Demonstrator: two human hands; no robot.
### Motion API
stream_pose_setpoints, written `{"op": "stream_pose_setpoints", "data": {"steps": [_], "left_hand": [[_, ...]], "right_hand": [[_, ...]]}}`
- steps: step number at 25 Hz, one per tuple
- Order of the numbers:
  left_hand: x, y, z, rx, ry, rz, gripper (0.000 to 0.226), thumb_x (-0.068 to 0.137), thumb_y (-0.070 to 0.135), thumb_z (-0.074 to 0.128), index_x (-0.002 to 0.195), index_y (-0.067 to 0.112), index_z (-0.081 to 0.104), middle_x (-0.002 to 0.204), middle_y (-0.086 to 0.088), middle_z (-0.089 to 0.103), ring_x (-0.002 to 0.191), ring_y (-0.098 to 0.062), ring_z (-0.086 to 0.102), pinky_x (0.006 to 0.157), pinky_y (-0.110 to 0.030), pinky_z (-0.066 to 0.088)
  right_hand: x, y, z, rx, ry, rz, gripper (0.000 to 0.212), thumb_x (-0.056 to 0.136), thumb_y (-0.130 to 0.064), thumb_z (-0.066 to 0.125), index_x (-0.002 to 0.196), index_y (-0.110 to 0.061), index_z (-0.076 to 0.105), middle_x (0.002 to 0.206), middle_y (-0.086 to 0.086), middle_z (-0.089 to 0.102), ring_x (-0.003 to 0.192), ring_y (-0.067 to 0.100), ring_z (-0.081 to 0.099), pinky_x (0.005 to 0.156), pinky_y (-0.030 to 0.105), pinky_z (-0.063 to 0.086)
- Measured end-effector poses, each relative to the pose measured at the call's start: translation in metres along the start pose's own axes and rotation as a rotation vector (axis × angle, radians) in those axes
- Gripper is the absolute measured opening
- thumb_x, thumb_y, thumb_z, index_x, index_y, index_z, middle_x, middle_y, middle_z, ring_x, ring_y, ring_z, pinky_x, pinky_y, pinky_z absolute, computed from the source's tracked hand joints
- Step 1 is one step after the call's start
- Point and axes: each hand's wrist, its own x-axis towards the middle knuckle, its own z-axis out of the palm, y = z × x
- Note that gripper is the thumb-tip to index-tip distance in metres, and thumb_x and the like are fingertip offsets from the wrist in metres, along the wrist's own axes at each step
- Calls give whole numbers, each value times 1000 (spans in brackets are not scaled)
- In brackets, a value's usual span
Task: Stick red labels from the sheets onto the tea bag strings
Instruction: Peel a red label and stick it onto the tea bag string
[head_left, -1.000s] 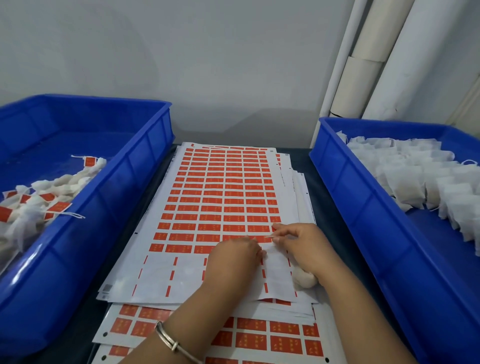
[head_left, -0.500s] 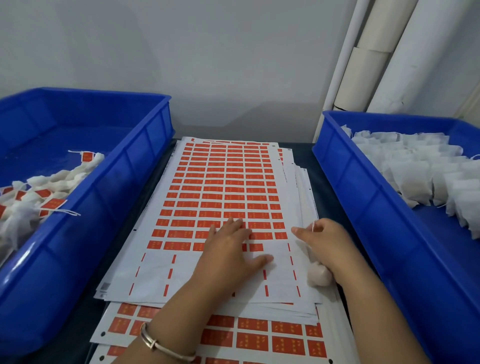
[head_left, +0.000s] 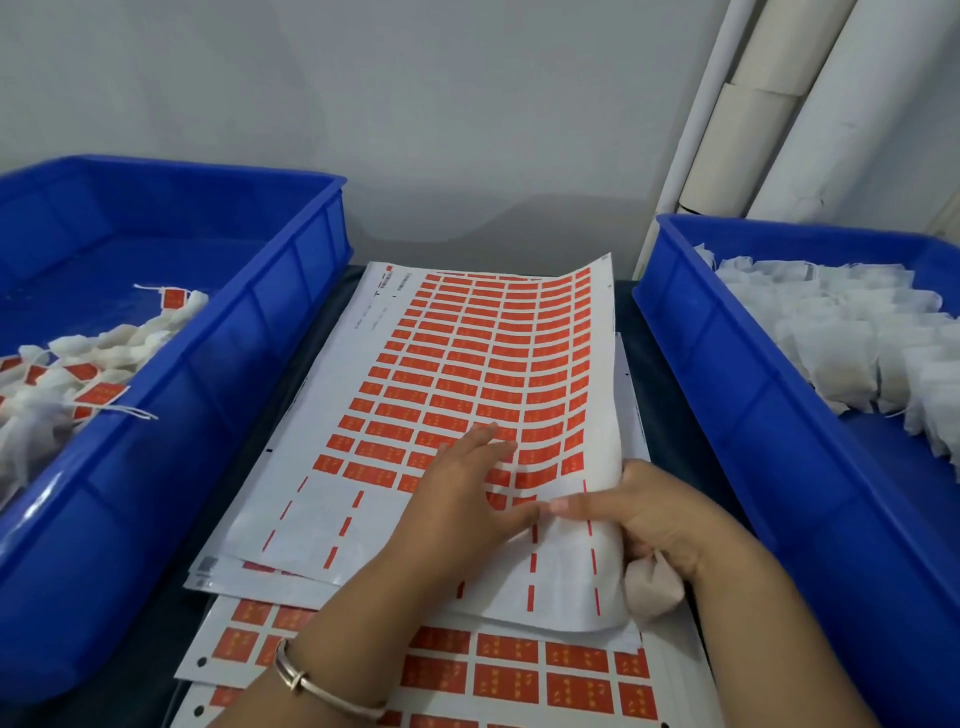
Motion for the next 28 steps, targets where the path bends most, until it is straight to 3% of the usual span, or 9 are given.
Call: {"op": "stream_pose_setpoints", "data": {"steps": [3,6,11,15,19,23,28], "left_hand": [[-2,2,-3,-48,8,24,62,73,54,70,129,37,52,144,21,38,127,-7,42,99,-27,39],[-4,5,-5,-142,54,32,48,73,47,73,118,36,62,131,22,52,107,4,50,90,-15,39],[-9,12,-9,-74,144,87,34,79,43,69,112,33,67,115,21,63,77,15,45,71,4,27],[-11,14,-13,16,116,167,31,86,40,61,115,30,67,113,16,66,79,8,46,66,6,23],[-12,14,-15,42,39,197,29,90,41,55,114,29,68,110,15,66,80,3,52,64,3,30],[-9,13,-15,-16,26,153,28,89,40,57,111,30,69,105,16,67,77,2,55,66,-1,36],[-6,11,-12,-98,87,59,24,86,36,63,108,29,70,105,19,66,75,11,49,70,1,31]], "right_hand": [[0,0,0,-12,2,-43,37,73,-17,79,106,-24,65,95,0,74,85,24,72,81,49,56],[1,0,-4,77,32,-85,31,81,-11,71,108,-23,65,99,2,74,88,26,71,85,52,53],[3,1,0,170,41,-105,30,82,-13,70,110,-20,66,102,6,73,90,31,70,85,54,52],[3,0,1,155,51,-140,29,81,-18,72,109,-19,66,99,4,74,87,27,71,79,46,56],[2,0,3,88,99,-162,27,81,-23,72,107,-25,65,95,-2,74,84,22,72,79,46,57],[1,-1,2,60,89,-206,26,82,-20,71,106,-27,65,95,-5,74,83,19,72,71,38,58],[-1,-1,1,57,70,-206,26,82,-16,71,105,-27,64,94,-6,74,83,17,72,67,34,58]]}}
